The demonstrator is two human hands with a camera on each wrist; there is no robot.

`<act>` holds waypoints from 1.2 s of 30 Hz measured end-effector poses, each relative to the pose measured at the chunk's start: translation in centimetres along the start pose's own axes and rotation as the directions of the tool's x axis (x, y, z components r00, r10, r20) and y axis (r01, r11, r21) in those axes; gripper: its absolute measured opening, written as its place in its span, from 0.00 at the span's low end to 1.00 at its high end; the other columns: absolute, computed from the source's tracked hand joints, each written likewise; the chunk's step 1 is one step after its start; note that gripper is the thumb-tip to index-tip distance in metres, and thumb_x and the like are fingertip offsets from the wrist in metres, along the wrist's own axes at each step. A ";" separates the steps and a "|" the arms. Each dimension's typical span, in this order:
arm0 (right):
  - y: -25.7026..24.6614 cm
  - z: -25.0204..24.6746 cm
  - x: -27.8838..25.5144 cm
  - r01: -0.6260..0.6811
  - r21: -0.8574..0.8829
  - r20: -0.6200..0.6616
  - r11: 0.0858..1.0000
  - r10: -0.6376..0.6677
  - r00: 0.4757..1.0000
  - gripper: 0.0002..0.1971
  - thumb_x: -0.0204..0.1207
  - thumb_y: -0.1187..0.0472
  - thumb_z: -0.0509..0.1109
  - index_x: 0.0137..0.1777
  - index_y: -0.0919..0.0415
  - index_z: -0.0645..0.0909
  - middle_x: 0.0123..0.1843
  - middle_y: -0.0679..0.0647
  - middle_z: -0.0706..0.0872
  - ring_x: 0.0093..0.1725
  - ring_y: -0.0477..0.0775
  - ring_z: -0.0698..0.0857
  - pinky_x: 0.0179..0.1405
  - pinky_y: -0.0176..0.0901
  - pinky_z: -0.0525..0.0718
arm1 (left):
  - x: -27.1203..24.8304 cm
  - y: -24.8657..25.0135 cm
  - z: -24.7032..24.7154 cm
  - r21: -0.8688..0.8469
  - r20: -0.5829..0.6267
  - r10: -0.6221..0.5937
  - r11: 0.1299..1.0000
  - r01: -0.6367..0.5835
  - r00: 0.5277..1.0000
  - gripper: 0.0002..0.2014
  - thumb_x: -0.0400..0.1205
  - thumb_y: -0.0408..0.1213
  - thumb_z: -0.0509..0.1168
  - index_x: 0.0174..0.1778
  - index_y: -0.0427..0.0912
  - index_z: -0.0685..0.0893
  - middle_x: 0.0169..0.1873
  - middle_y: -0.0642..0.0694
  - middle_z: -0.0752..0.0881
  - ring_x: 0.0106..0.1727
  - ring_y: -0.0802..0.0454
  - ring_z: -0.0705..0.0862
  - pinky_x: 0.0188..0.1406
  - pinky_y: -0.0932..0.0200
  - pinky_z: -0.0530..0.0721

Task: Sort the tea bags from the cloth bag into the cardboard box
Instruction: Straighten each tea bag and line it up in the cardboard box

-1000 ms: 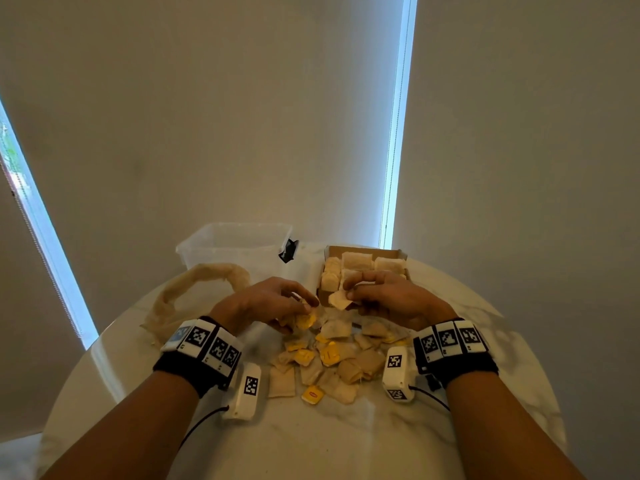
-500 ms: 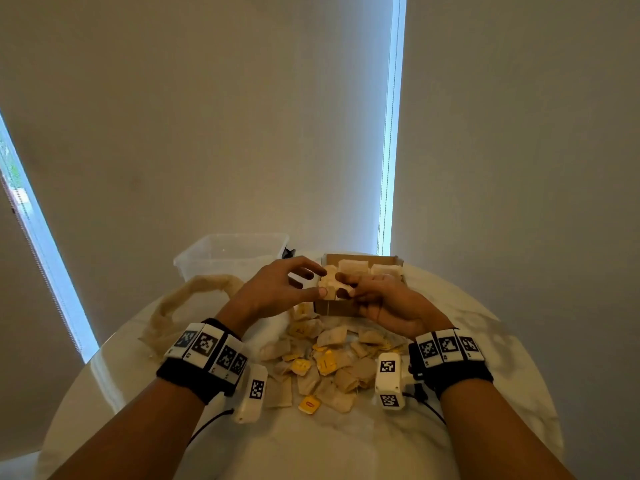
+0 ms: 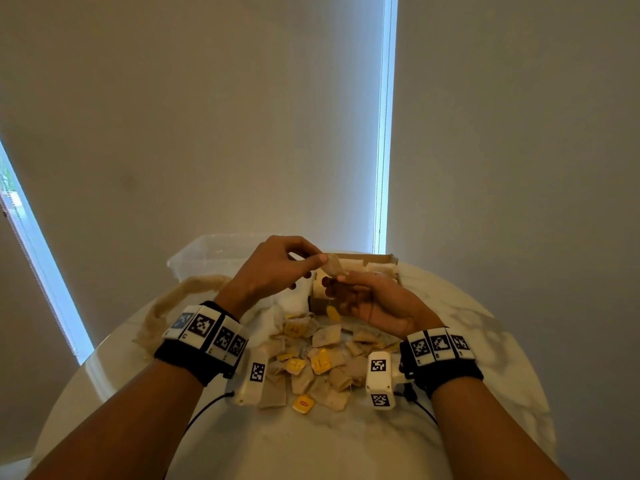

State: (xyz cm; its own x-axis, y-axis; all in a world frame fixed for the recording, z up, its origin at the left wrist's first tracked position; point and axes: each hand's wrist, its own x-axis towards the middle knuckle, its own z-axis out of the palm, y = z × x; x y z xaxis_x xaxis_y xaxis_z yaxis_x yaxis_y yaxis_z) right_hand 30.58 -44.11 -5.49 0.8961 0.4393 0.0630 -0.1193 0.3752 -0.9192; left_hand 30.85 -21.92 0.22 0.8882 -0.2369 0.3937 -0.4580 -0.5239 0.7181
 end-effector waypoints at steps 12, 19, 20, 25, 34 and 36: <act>0.1 -0.5 0.2 -0.008 -0.139 -0.023 0.990 0.005 1.000 0.10 0.87 0.67 0.70 0.66 0.63 0.87 0.58 0.61 0.94 0.56 0.58 0.94 0.55 0.49 0.94 | -0.3 -0.1 -1.1 0.137 0.121 -0.228 0.968 0.211 0.966 0.12 0.87 0.51 0.71 0.58 0.48 0.90 0.47 0.54 0.95 0.44 0.57 0.94 0.38 0.58 0.87; 0.2 -1.5 0.9 -0.057 -0.323 -0.085 0.945 0.031 0.996 0.15 0.86 0.65 0.73 0.71 0.64 0.85 0.61 0.65 0.93 0.66 0.68 0.91 0.75 0.64 0.83 | -1.3 -1.0 -0.6 0.551 0.506 -0.487 0.818 0.168 0.712 0.22 0.84 0.55 0.75 0.69 0.47 0.84 0.57 0.48 0.92 0.52 0.51 0.94 0.42 0.58 0.90; 0.2 -1.4 0.8 -0.061 -0.412 -0.098 0.909 0.022 0.995 0.12 0.86 0.64 0.74 0.68 0.61 0.87 0.60 0.63 0.93 0.62 0.65 0.93 0.70 0.60 0.87 | -1.7 -0.9 -0.8 0.575 0.547 -0.511 0.805 0.146 0.662 0.24 0.83 0.54 0.76 0.70 0.48 0.84 0.60 0.47 0.91 0.54 0.50 0.93 0.43 0.58 0.90; -0.5 -0.2 0.4 -0.083 -0.792 -0.132 0.604 -0.036 0.991 0.10 0.86 0.64 0.74 0.63 0.53 0.91 0.56 0.54 0.93 0.53 0.53 0.93 0.49 0.41 0.92 | -3.7 -1.4 -0.2 0.612 0.638 -0.590 0.778 0.139 0.495 0.30 0.75 0.40 0.85 0.72 0.49 0.83 0.68 0.44 0.82 0.61 0.40 0.89 0.46 0.54 0.93; -2.2 0.4 1.2 -0.095 -0.971 -0.107 0.219 -0.044 0.993 0.08 0.78 0.52 0.83 0.55 0.43 0.91 0.60 0.43 0.89 0.57 0.47 0.88 0.59 0.47 0.91 | -3.4 -2.4 0.2 0.593 0.626 -0.480 0.805 0.024 0.614 0.36 0.73 0.28 0.84 0.74 0.54 0.78 0.70 0.49 0.78 0.54 0.52 0.86 0.57 0.50 0.89; -2.8 1.1 1.1 -0.082 -0.992 -0.081 0.092 0.009 0.997 0.09 0.75 0.49 0.85 0.54 0.42 0.91 0.58 0.42 0.89 0.56 0.46 0.87 0.55 0.43 0.88 | -3.0 -2.3 -0.5 0.559 0.605 -0.440 0.828 0.040 0.663 0.35 0.74 0.27 0.83 0.74 0.55 0.80 0.70 0.50 0.76 0.60 0.49 0.87 0.60 0.48 0.90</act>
State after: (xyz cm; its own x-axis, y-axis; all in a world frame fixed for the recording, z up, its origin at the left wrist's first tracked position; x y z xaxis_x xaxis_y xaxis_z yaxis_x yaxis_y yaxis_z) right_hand 31.43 -43.78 -2.39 0.9267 0.3752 0.0226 0.3400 -0.8112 -0.4757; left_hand 29.19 -19.62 -2.36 0.8126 -0.4215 -0.4025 -0.3236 -0.9007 0.2900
